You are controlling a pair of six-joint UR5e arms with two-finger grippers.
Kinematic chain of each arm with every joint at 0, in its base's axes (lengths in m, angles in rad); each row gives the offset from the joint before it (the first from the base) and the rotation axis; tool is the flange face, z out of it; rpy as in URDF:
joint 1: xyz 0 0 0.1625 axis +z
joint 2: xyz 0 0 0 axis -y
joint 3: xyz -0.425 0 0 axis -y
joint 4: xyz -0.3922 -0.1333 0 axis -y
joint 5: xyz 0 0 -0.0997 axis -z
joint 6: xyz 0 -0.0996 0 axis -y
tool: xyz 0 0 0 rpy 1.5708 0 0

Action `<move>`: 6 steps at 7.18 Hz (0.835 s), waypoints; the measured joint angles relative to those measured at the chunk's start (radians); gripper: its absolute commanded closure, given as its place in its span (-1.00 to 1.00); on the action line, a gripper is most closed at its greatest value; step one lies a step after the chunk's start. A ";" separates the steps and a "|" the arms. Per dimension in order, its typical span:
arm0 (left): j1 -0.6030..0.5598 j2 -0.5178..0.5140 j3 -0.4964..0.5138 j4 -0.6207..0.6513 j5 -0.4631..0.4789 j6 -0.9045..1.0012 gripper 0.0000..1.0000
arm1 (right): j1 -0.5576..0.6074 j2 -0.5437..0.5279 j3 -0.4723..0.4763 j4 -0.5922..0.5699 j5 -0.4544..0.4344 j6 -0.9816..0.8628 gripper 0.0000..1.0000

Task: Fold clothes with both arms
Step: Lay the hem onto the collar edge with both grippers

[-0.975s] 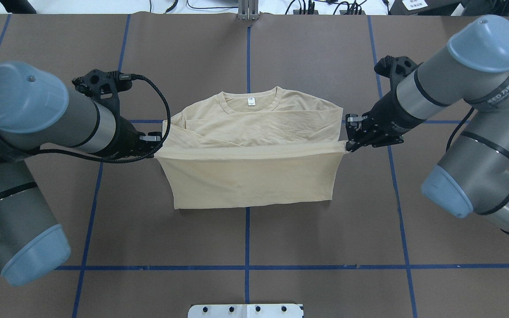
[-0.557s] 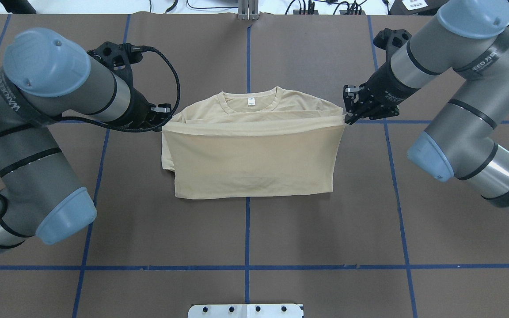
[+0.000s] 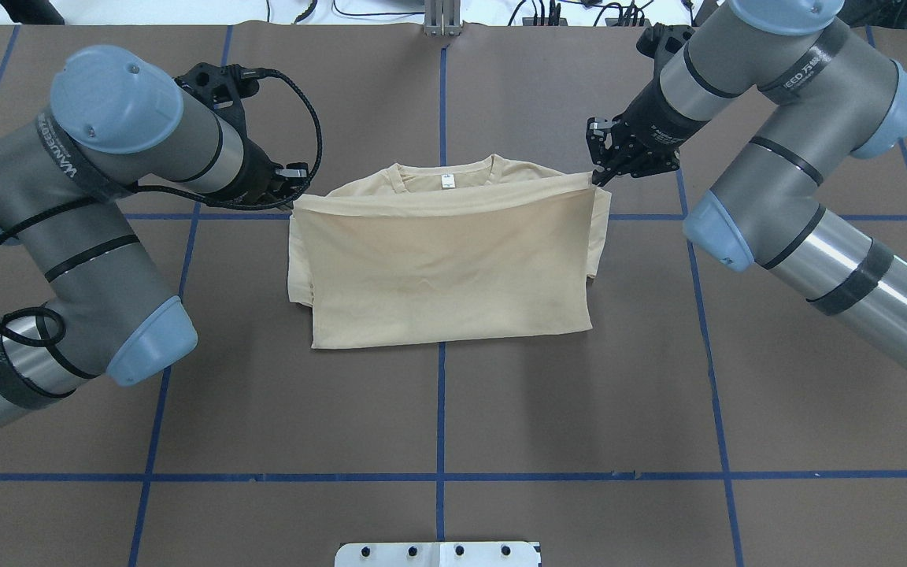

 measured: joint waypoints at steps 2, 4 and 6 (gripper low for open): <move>0.000 0.002 0.025 -0.021 0.000 0.000 1.00 | 0.002 0.028 -0.041 0.008 -0.002 -0.001 1.00; 0.002 -0.013 0.106 -0.107 0.000 -0.011 1.00 | -0.002 0.063 -0.107 0.013 -0.005 -0.005 1.00; 0.003 -0.032 0.243 -0.257 0.001 -0.035 1.00 | -0.007 0.075 -0.187 0.080 -0.008 -0.005 1.00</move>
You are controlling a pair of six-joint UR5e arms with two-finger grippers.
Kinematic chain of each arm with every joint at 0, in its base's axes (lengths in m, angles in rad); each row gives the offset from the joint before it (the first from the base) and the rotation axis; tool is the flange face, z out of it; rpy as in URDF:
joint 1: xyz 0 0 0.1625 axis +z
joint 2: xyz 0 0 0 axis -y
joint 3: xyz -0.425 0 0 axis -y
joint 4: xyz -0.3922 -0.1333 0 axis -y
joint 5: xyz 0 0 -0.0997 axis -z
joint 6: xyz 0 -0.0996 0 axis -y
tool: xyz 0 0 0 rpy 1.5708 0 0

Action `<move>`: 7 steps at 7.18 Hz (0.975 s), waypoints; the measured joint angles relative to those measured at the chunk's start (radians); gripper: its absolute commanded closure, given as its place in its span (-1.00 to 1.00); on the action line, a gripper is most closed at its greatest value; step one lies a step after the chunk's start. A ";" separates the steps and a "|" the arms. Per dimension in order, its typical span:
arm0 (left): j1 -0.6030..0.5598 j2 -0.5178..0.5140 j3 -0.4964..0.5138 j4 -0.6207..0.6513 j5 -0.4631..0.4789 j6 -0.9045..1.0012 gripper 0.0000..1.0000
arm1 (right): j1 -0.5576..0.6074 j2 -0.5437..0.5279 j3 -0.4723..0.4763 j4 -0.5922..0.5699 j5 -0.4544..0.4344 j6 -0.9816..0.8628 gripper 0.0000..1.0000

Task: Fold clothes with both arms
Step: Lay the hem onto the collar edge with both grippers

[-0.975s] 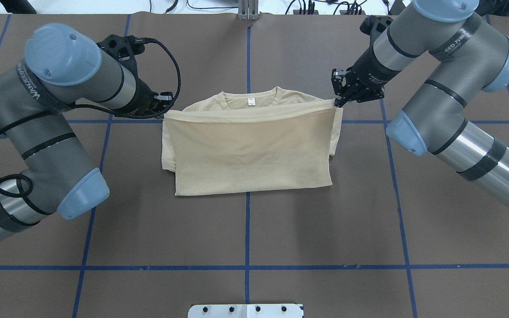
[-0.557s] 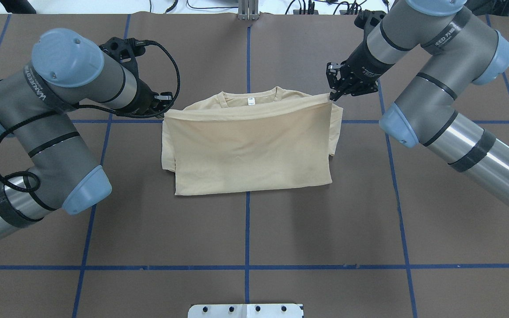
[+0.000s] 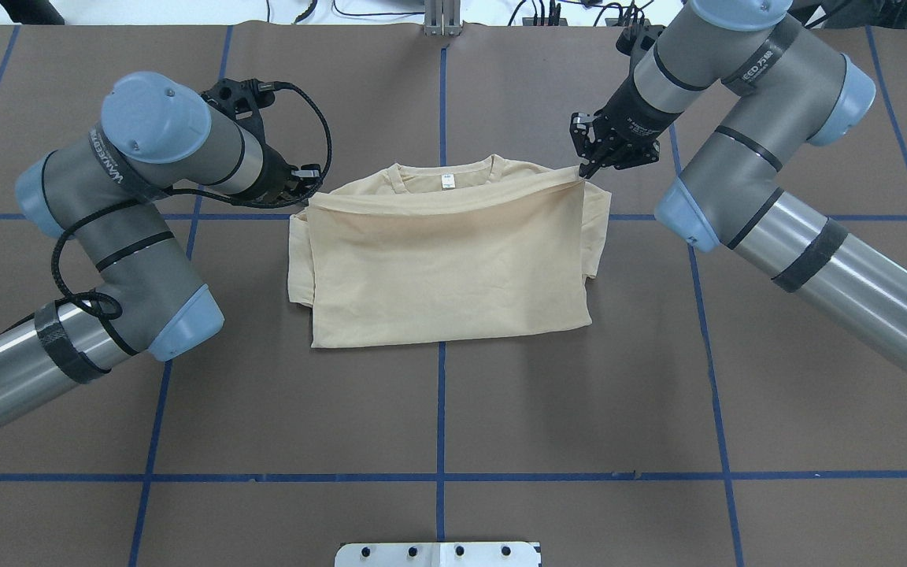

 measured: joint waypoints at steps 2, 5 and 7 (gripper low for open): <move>0.000 -0.005 0.053 -0.050 0.001 -0.007 1.00 | -0.008 0.009 -0.068 0.061 -0.004 0.000 1.00; 0.000 -0.027 0.078 -0.057 0.002 -0.011 1.00 | -0.025 0.039 -0.132 0.075 -0.036 0.000 1.00; -0.001 -0.035 0.097 -0.057 0.010 -0.010 1.00 | -0.025 0.041 -0.141 0.081 -0.040 0.000 1.00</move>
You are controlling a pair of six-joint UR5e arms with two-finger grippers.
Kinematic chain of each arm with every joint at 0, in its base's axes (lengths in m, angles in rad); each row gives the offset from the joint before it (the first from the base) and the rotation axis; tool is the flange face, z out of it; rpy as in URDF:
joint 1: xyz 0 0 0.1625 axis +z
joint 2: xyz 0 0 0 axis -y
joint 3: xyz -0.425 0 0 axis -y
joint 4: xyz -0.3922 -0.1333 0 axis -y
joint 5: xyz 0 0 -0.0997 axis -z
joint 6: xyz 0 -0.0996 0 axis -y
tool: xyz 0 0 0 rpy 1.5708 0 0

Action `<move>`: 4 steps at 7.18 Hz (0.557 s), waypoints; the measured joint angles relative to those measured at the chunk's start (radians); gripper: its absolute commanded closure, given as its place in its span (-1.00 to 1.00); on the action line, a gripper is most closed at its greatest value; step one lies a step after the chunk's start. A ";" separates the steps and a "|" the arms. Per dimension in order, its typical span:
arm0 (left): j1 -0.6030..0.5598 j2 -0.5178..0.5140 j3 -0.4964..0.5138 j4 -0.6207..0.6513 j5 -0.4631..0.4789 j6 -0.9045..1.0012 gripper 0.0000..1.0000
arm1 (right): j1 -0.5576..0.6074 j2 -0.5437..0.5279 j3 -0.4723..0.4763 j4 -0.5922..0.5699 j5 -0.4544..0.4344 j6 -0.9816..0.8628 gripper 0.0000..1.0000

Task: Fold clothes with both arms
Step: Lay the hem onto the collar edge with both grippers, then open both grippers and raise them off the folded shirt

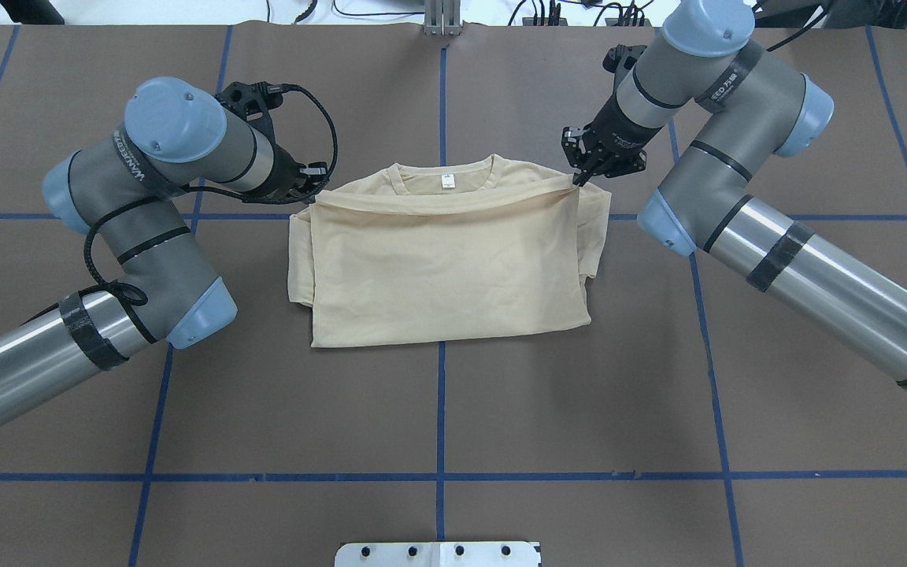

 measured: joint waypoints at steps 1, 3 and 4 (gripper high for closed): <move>-0.001 -0.001 0.009 -0.001 0.016 0.002 1.00 | 0.004 -0.001 -0.002 0.001 0.000 0.000 1.00; -0.012 -0.001 0.019 -0.001 0.032 0.006 1.00 | 0.020 -0.003 -0.005 0.006 0.000 0.001 1.00; -0.021 -0.001 0.020 -0.001 0.034 0.007 1.00 | 0.031 -0.005 -0.006 0.006 0.001 0.001 1.00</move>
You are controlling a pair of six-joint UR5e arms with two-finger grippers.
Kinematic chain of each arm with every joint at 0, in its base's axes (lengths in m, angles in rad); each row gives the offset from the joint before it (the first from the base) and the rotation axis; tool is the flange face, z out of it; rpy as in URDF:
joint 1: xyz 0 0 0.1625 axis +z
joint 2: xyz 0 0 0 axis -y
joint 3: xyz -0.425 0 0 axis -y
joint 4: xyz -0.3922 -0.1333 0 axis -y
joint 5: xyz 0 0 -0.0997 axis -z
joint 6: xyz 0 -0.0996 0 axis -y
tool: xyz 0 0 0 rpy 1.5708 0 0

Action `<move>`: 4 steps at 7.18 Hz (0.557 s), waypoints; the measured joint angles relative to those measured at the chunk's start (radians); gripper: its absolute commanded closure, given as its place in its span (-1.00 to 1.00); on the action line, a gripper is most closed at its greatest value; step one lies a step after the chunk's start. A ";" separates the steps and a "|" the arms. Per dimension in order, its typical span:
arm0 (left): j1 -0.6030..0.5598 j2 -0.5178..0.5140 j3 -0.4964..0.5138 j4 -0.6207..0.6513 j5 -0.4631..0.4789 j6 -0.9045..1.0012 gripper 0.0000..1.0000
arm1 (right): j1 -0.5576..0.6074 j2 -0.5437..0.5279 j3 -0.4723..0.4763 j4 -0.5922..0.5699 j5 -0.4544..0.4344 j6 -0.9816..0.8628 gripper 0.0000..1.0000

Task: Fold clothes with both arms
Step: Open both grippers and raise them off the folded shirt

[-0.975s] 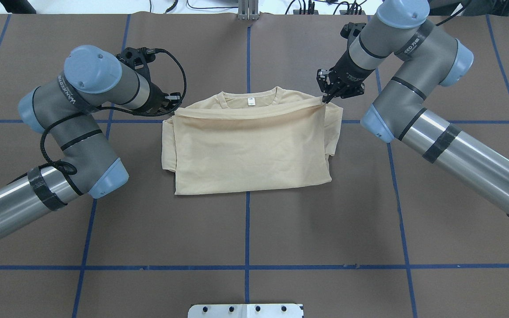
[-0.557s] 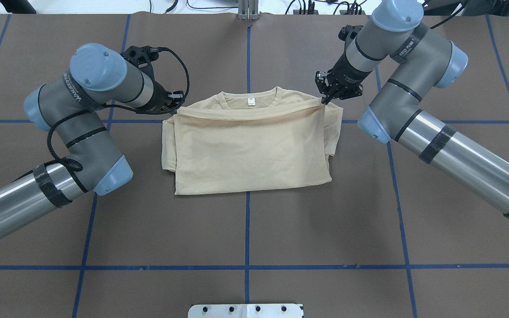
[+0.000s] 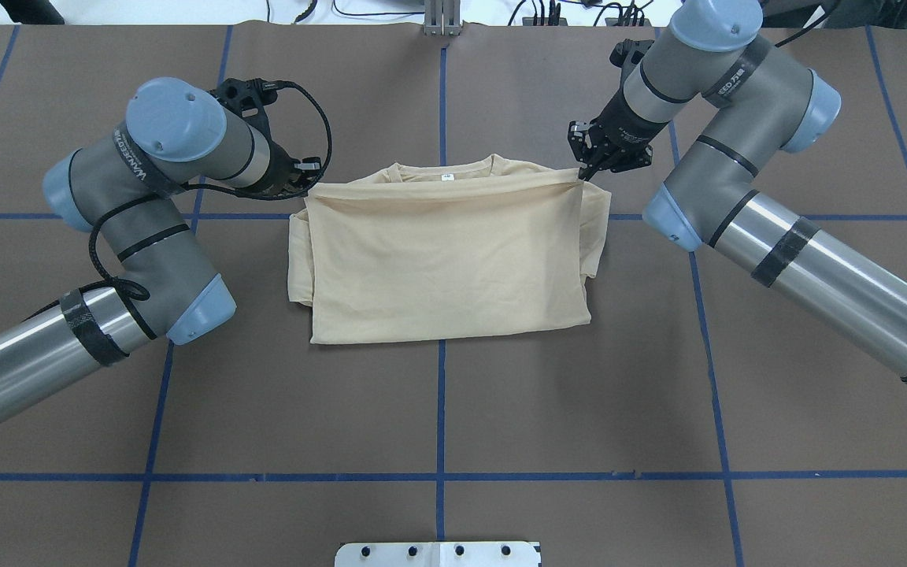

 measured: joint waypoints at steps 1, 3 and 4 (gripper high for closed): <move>-0.006 -0.001 0.000 0.000 0.001 0.000 1.00 | 0.008 0.000 -0.001 0.000 0.001 0.000 1.00; -0.008 -0.005 0.000 0.000 0.001 -0.003 1.00 | 0.009 0.000 -0.002 0.000 0.000 0.000 1.00; -0.008 -0.009 -0.001 0.001 0.001 -0.008 1.00 | 0.006 0.000 0.000 0.001 0.000 0.001 1.00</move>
